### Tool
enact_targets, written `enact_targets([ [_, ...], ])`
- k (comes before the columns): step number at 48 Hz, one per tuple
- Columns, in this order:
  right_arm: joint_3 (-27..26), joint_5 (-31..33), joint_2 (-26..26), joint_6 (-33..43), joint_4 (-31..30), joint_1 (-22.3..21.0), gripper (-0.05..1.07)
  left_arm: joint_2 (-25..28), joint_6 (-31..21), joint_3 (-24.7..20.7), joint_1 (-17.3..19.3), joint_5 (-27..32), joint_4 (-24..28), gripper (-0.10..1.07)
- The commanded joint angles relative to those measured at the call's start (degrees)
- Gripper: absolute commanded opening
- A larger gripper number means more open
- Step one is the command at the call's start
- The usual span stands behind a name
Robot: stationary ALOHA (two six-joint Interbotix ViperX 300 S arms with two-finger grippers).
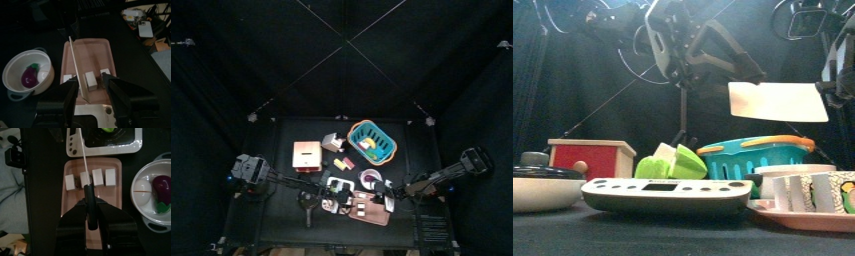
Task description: Drop clever in pot
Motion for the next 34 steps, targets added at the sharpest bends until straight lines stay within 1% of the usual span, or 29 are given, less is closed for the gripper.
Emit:
enact_targets([
  [1,-0.62,0.88,-2.11,0.09,1.85,-0.35,0.42,-3.78,0.0,1.05,1.14,-2.72,-0.44,0.82],
  [9,0.0,1.32,-3.43,0.09,5.01,-0.53,0.42,-7.91,0.09,6.86,3.43,-10.02,-1.93,0.82],
  [16,0.09,2.46,-3.6,0.09,6.15,-1.49,0.42,-11.16,0.09,12.22,4.83,-16.44,-2.99,0.82],
  [18,0.09,2.9,-3.6,0.09,6.33,-2.02,0.42,-12.04,0.0,13.45,5.1,-17.49,-3.69,0.82],
  [23,-0.18,4.04,-3.6,0.09,7.12,-3.69,0.42,-14.15,0.18,16.17,5.62,-18.81,-7.29,0.82],
  [28,-1.58,4.83,-3.6,0.09,7.73,-6.59,0.42,-16.35,0.26,18.72,6.59,-18.81,-11.25,0.82],
  [34,-2.99,6.5,-3.69,0.18,8.0,-9.58,0.42,-18.81,0.26,21.18,8.0,-18.81,-12.04,0.82],
])
